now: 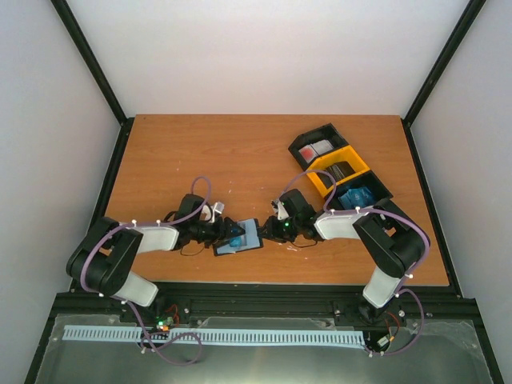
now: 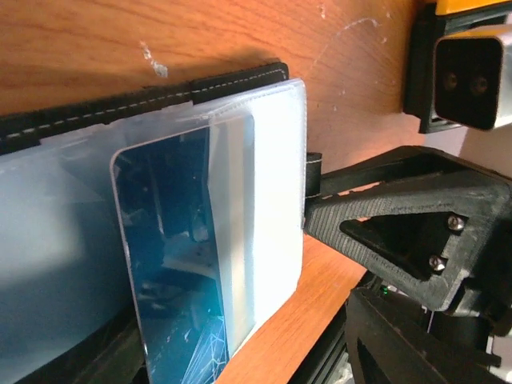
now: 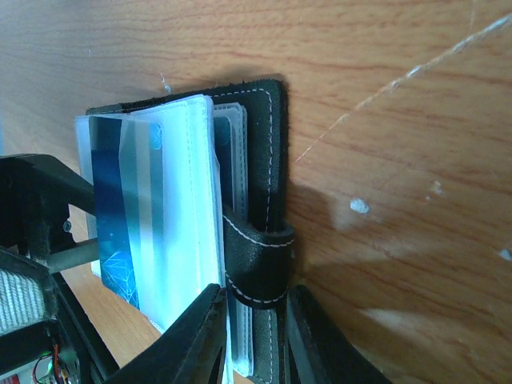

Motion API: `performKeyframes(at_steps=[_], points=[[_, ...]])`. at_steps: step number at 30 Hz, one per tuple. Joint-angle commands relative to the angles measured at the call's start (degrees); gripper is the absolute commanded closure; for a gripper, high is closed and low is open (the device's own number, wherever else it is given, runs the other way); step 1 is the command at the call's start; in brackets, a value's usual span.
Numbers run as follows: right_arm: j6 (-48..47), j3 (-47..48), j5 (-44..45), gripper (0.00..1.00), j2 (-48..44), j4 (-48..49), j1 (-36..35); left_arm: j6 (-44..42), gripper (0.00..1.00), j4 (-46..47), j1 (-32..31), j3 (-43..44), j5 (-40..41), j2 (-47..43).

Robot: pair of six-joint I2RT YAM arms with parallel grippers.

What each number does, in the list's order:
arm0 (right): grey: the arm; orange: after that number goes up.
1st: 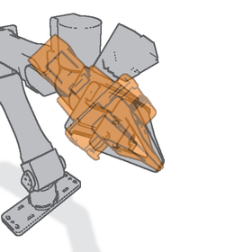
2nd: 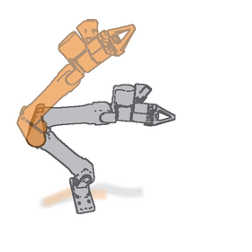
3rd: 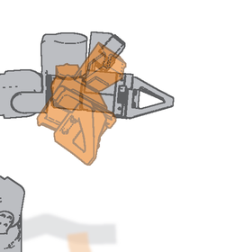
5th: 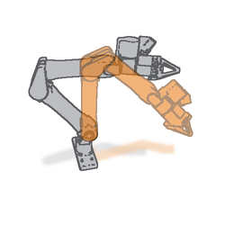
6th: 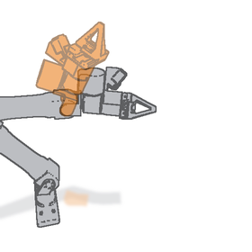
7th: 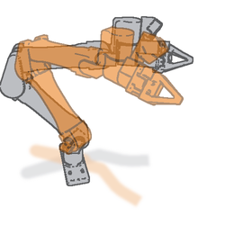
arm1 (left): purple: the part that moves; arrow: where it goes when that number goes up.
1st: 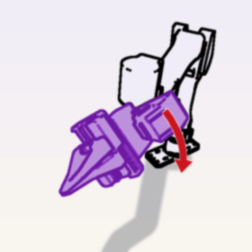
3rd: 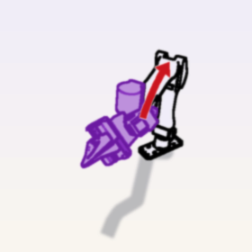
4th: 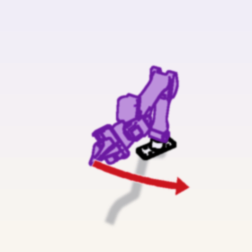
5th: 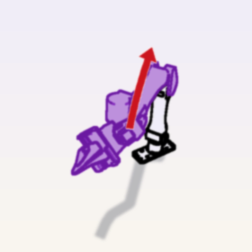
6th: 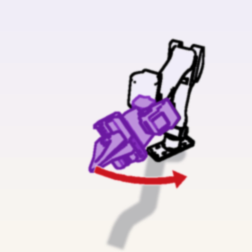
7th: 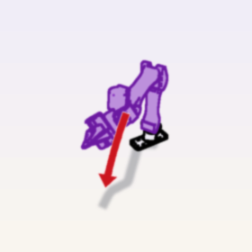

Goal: Put the credit cards into the card holder
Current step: Insert the credit card into the card holder.

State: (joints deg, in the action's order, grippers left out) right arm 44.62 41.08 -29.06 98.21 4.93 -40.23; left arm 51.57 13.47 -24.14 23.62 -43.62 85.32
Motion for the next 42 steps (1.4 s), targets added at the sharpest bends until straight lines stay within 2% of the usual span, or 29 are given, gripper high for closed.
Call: performKeyframes(at_steps=[1, 9, 17, 23, 29, 36, 39, 42], points=[[0.2, -1.0, 1.5, 0.78, 0.8, -2.6, -0.8, -3.8, 0.37, -15.9, -1.6, 4.1, 6.5, -0.8], [0.1, -1.0, 1.5, 0.78, 0.8, -2.5, -0.9, -5.8, 0.31, -24.6, -2.2, 7.4, 10.1, -1.2], [-0.2, -0.9, 1.3, 0.77, 1.0, -2.3, -0.9, -7.4, 0.33, -30.9, -5.2, 12.8, 15.1, 3.2], [-0.4, -0.7, 0.9, 0.77, 1.3, -2.2, -1.0, -8.5, 0.37, -32.2, -8.2, 17.0, 16.5, 6.7], [-0.8, -0.6, 0.3, 0.77, 0.8, -1.8, -1.0, -9.8, 0.36, -28.6, -9.3, 18.3, 12.2, 8.7], [-0.4, -1.2, 0.3, 0.76, 0.5, -1.0, -1.0, -9.5, 0.31, -25.2, -9.3, 16.3, 6.8, 6.4], [-0.2, -1.3, 0.3, 0.76, 0.5, -0.7, -1.0, -9.7, 0.3, -26.3, -9.3, 15.7, 7.3, 5.7], [-0.1, -1.4, 0.4, 0.76, 0.5, -0.6, -1.0, -10.3, 0.3, -30.9, -9.6, 16.3, 12.0, 5.6]])
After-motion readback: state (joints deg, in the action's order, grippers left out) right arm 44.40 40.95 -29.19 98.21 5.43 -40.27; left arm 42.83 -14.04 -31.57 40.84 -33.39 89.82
